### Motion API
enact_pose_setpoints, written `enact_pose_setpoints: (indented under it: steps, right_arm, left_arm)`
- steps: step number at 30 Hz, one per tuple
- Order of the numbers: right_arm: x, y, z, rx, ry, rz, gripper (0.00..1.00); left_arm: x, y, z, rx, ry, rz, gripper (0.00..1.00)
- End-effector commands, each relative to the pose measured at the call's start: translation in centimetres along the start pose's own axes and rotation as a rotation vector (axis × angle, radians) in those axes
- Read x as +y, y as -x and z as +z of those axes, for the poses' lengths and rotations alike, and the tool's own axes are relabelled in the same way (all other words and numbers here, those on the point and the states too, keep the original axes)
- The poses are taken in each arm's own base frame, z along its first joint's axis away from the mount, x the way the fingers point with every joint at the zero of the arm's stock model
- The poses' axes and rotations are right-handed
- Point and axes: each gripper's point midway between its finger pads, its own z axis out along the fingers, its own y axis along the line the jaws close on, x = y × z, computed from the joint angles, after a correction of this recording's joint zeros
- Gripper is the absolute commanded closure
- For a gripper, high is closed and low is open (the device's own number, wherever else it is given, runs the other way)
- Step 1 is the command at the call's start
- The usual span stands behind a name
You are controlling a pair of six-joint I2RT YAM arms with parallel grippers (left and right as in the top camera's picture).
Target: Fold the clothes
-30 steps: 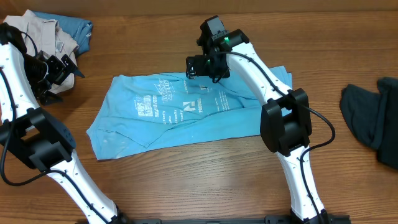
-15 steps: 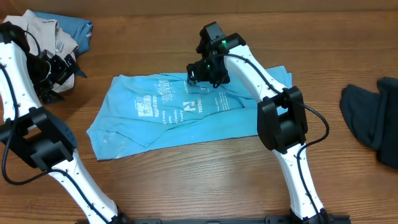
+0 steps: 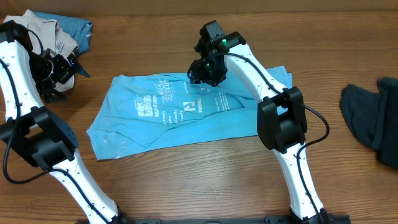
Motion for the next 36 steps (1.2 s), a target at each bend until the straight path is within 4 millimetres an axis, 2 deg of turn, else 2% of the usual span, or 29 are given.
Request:
enact_pose_setpoints:
  steps: [1,3,7,11,14,18,20,22,28,29,33,36]
  right_arm:
    - [1.4,0.8,-1.4,-0.026,0.052,-0.012,0.66]
    - [1.4,0.8,-1.4,-0.025,0.052,-0.011,0.67]
    - [1.2,0.4,-1.4,-0.01,0.047,-0.005,0.96]
    - [1.0,-0.5,-1.5,0.024,0.035,0.009,0.96]
    - [0.9,-2.1,-2.4,0.082,0.018,0.034,0.96]
    - [1.1,-4.9,-4.9,0.172,-0.007,0.072,0.96]
    - [1.0,-7.0,-6.2,0.247,-0.029,0.102,0.96]
    - [0.8,-8.4,-6.6,0.302,-0.045,0.126,0.96]
    - [-1.3,-8.7,-6.9,0.297,-0.177,0.177,0.94]
    - [-1.8,-8.6,-7.0,0.287,-0.205,0.19,0.93]
    - [-1.7,-8.2,-6.8,0.268,-0.203,0.208,0.96]
    - [-0.9,-8.8,-6.6,0.289,-0.199,0.203,0.96]
  left_arm:
    - [-0.1,-0.2,0.4,0.019,-0.006,0.025,0.0]
    - [-0.1,-0.3,0.4,0.02,-0.006,0.025,0.0]
    - [-0.1,-0.3,0.4,0.02,-0.006,0.024,0.0]
    - [-0.1,-0.4,0.4,0.024,-0.006,0.027,0.0]
    - [-0.1,-0.3,0.4,0.024,-0.006,0.035,0.0]
    - [-0.1,-0.4,0.4,0.024,-0.006,0.035,0.0]
    - [-0.1,-0.4,0.4,0.024,-0.006,0.035,0.0]
    - [-0.1,-0.3,0.4,0.024,-0.006,0.035,0.0]
    - [-0.2,-0.8,0.4,0.043,-0.013,0.036,0.0]
    - [-0.8,-1.1,0.4,0.053,-0.041,0.068,0.0]
    - [-6.0,-2.7,0.7,0.096,-0.233,0.219,0.03]
    - [-9.5,-4.4,2.1,0.117,-0.216,0.31,0.06]
